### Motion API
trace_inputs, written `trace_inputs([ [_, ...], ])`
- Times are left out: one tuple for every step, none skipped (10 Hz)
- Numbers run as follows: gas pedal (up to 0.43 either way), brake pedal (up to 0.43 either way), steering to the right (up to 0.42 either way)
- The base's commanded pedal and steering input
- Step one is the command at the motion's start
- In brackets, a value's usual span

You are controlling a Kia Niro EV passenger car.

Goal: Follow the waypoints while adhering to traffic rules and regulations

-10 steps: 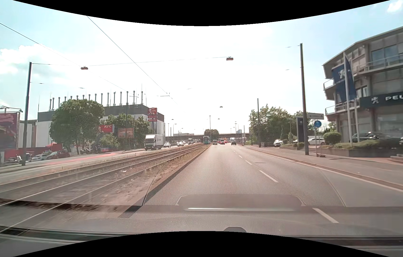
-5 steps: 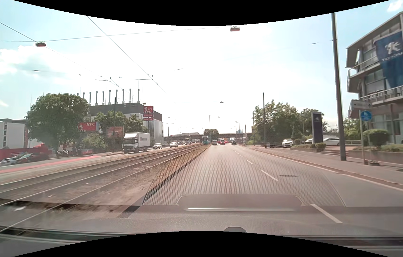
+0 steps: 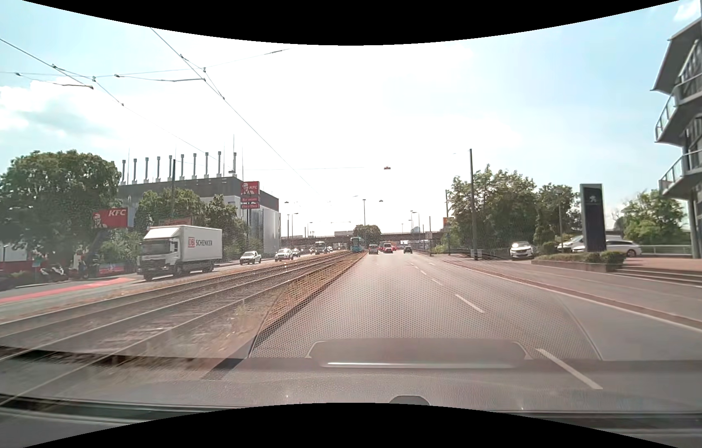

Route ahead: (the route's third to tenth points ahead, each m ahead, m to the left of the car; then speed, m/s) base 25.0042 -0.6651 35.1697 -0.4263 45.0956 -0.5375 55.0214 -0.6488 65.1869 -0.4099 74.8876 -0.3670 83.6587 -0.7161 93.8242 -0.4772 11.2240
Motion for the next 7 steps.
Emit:
trace_inputs([
  [0.000, 0.000, -0.004],
  [0.000, 0.000, -0.004],
  [0.000, 0.000, -0.005],
  [0.000, 0.000, -0.005],
  [0.000, 0.000, -0.006],
  [0.000, 0.000, -0.006],
  [0.000, 0.000, -0.006],
])
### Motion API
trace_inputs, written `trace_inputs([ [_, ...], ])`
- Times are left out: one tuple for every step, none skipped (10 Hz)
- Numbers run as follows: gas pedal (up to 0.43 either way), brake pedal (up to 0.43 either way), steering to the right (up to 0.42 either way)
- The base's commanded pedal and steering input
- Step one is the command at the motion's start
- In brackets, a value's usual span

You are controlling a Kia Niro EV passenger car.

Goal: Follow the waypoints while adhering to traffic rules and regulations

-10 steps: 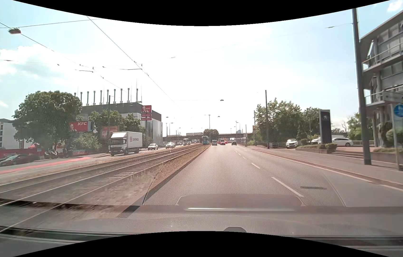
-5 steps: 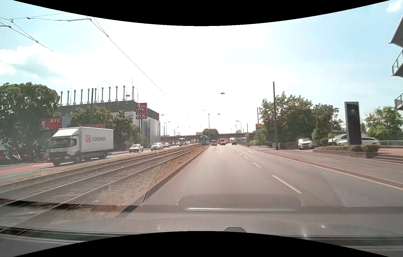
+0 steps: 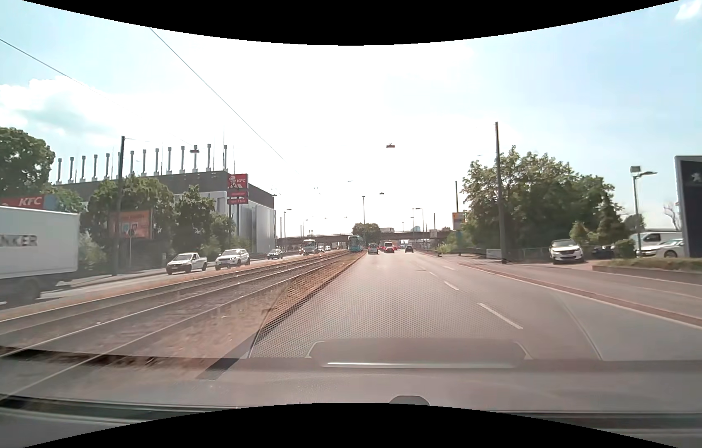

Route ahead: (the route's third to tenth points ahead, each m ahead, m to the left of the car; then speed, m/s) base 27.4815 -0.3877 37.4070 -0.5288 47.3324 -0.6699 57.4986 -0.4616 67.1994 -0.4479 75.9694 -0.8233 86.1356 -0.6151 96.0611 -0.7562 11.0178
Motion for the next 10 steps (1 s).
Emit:
trace_inputs([
  [0.000, 0.000, -0.005],
  [0.000, 0.000, -0.005],
  [0.000, 0.000, -0.005],
  [0.000, 0.000, -0.005],
  [0.000, 0.000, -0.005],
  [0.000, 0.000, -0.005],
  [0.000, 0.000, -0.005],
  [0.000, 0.000, -0.005],
  [0.000, 0.000, -0.005],
  [0.000, 0.006, -0.005],
])
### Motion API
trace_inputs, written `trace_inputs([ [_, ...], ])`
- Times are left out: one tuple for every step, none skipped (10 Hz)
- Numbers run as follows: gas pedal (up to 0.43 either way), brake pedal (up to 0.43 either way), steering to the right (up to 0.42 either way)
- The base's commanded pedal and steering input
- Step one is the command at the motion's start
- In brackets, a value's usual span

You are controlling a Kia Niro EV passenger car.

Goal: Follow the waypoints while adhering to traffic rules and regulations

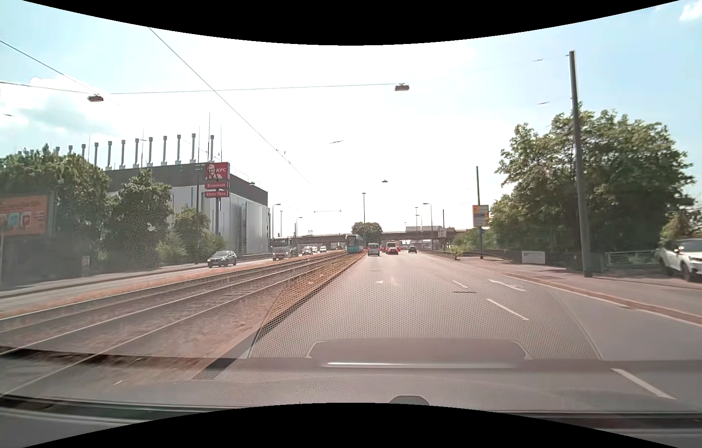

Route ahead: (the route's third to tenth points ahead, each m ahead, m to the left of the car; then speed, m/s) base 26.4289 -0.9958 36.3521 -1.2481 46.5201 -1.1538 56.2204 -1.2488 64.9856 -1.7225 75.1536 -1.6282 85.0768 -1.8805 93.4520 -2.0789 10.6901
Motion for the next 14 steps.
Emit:
trace_inputs([
  [0.000, 0.037, -0.005],
  [0.000, 0.061, -0.004],
  [0.000, 0.073, -0.005],
  [0.000, 0.073, -0.005],
  [0.000, 0.079, -0.005],
  [0.000, 0.085, -0.004],
  [0.000, 0.091, -0.004],
  [0.000, 0.091, -0.005],
  [0.000, 0.098, -0.005],
  [0.000, 0.098, -0.005],
  [0.000, 0.098, -0.005],
  [0.000, 0.104, -0.005],
  [0.000, 0.104, -0.005],
  [0.000, 0.110, -0.005],
])
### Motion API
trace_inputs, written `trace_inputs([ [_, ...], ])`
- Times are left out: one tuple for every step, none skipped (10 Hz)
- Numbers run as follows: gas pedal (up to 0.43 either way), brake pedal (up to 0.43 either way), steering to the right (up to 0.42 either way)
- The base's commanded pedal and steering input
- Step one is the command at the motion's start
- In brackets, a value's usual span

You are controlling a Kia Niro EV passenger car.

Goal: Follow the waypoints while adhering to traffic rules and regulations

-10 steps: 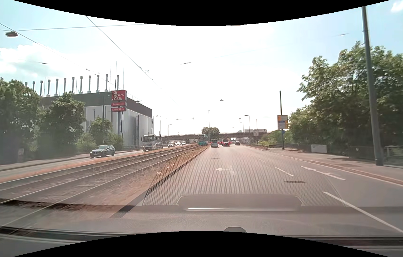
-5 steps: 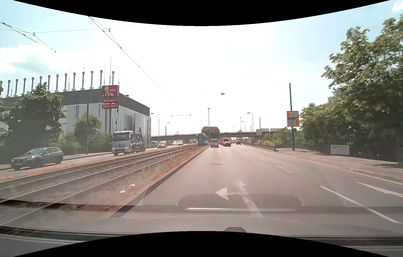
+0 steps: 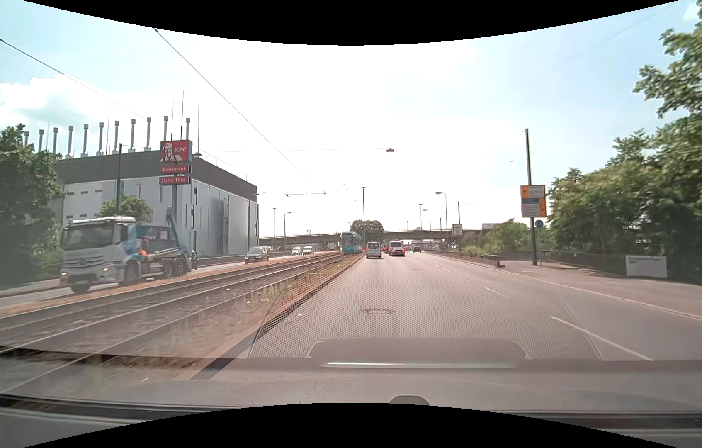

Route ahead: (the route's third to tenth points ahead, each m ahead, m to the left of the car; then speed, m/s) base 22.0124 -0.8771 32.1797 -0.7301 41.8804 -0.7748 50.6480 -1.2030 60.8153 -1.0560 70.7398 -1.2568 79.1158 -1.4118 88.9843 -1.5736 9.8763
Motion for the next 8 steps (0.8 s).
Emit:
trace_inputs([
  [0.000, 0.116, -0.005],
  [0.000, 0.116, -0.005],
  [0.000, 0.116, -0.007],
  [0.000, 0.122, -0.009],
  [0.000, 0.122, -0.011],
  [0.000, 0.122, -0.011],
  [0.000, 0.128, -0.011],
  [0.000, 0.140, -0.011],
])
